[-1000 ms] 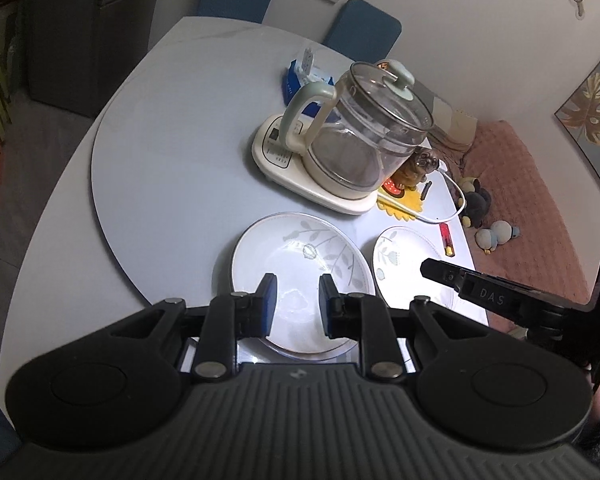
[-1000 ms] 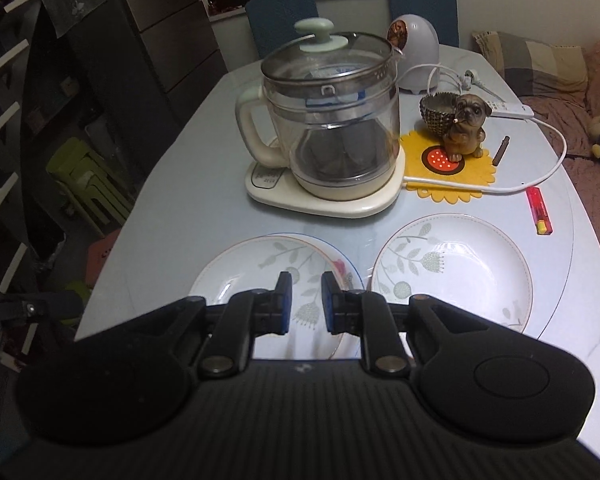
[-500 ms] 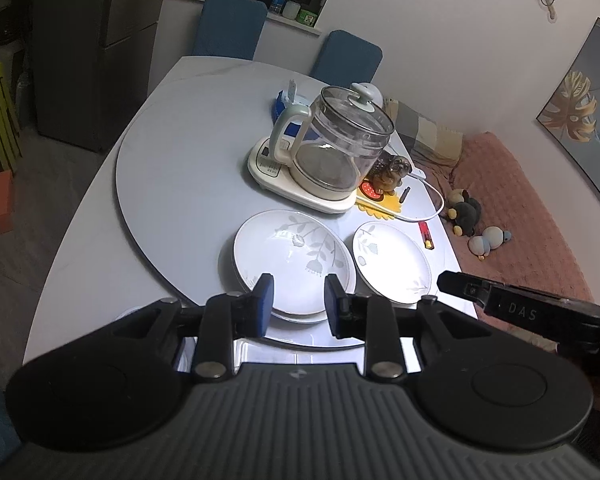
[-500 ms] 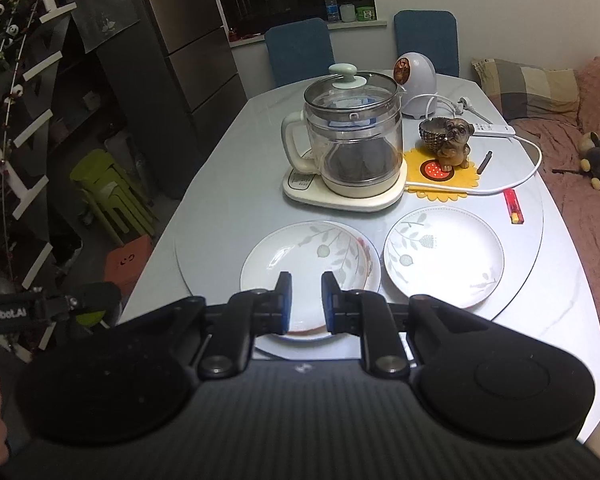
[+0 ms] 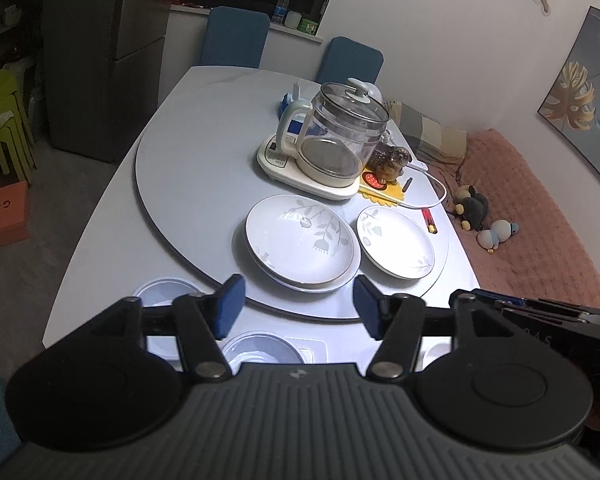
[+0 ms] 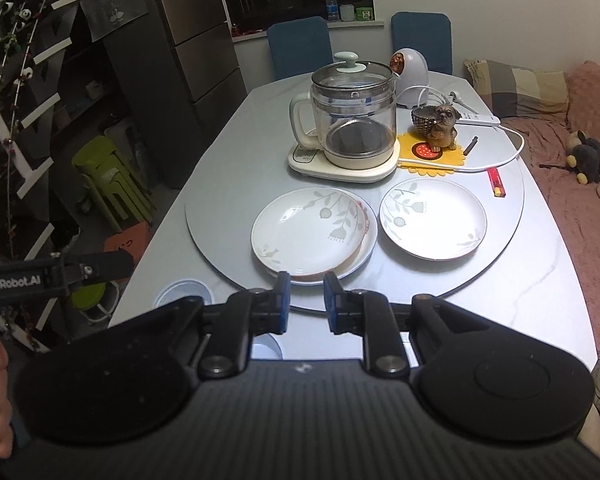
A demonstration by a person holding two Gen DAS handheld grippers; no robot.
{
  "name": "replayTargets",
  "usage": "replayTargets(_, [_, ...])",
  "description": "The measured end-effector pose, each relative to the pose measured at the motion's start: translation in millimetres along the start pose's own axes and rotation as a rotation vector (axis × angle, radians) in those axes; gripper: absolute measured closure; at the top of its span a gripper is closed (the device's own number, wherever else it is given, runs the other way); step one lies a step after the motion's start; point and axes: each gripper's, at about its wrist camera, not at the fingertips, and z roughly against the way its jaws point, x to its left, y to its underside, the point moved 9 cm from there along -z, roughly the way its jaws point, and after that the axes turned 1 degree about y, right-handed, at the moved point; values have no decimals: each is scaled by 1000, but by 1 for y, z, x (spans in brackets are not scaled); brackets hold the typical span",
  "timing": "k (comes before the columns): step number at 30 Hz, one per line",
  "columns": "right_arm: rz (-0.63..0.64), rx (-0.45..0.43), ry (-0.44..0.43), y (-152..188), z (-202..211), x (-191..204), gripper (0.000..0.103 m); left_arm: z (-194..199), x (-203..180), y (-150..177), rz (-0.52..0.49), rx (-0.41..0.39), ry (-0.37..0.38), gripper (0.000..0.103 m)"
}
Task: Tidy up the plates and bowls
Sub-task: 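Move both grippers to the rim of the flower-pattern plate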
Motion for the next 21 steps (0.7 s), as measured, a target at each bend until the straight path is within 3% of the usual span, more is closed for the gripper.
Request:
replayTargets(1, [6, 2, 8, 2, 0, -1, 49, 1, 0, 2, -8, -3, -16, 22])
replayTargets(3, [-2, -1, 30, 6, 3, -5, 30, 5, -2, 5, -13, -7, -19, 21])
replayTargets(14, [-47, 18, 75, 27, 14, -26, 28, 4, -18, 21, -26, 29, 16, 19])
replayTargets(17, [-68, 14, 74, 29, 14, -34, 28, -5, -25, 24, -37, 38, 4, 15])
replayTargets(21, [-55, 13, 101, 25, 6, -51, 19, -16, -39, 22, -49, 41, -6, 7])
